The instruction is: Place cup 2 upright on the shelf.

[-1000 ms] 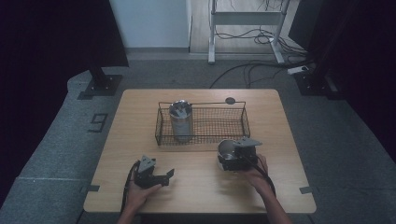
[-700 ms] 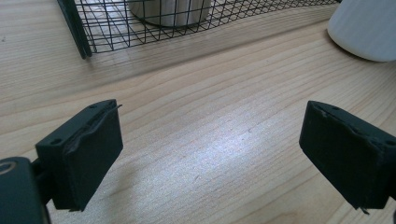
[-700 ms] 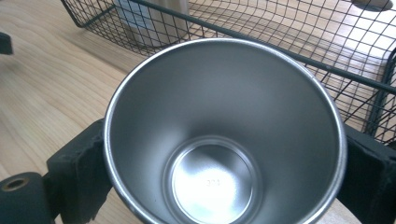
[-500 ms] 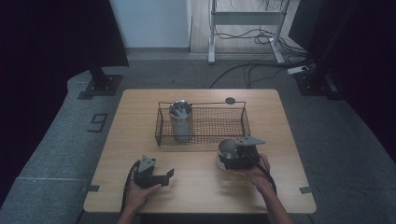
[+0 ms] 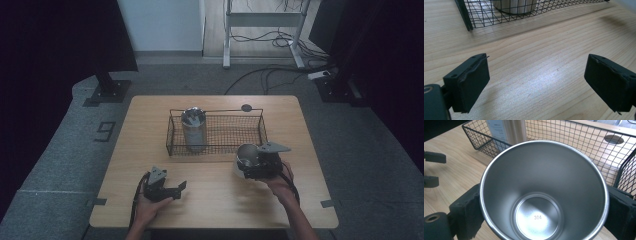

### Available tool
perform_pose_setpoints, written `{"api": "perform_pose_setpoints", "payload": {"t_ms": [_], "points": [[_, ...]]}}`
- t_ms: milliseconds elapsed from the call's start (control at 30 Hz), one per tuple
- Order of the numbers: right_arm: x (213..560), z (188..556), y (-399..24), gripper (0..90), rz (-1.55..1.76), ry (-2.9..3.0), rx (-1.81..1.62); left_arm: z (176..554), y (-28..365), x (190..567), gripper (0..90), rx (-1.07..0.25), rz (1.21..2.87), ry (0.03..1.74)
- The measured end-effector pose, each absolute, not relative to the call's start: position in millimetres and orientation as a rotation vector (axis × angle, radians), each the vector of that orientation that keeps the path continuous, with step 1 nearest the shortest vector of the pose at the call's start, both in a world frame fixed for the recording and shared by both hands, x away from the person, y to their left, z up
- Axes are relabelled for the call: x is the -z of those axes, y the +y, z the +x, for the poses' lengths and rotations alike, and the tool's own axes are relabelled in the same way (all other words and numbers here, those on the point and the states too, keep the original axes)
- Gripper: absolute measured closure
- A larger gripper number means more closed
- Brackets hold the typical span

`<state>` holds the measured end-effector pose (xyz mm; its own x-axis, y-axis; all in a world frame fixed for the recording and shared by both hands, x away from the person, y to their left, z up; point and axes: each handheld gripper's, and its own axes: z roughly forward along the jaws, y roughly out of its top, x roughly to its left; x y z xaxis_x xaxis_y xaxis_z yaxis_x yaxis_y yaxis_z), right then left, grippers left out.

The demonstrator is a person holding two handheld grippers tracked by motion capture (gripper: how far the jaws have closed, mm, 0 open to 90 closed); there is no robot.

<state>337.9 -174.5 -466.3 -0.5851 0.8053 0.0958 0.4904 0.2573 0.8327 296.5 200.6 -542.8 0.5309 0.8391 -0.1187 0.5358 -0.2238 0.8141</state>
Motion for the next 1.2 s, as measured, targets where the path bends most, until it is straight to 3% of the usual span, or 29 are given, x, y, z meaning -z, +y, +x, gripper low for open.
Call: {"api": "perform_pose_setpoints", "payload": {"t_ms": [1200], "points": [[431,345,-174,6.5,1.089,2.165,-1.310,296,200,542,6.0,-0.440,1.903,1.120]]}}
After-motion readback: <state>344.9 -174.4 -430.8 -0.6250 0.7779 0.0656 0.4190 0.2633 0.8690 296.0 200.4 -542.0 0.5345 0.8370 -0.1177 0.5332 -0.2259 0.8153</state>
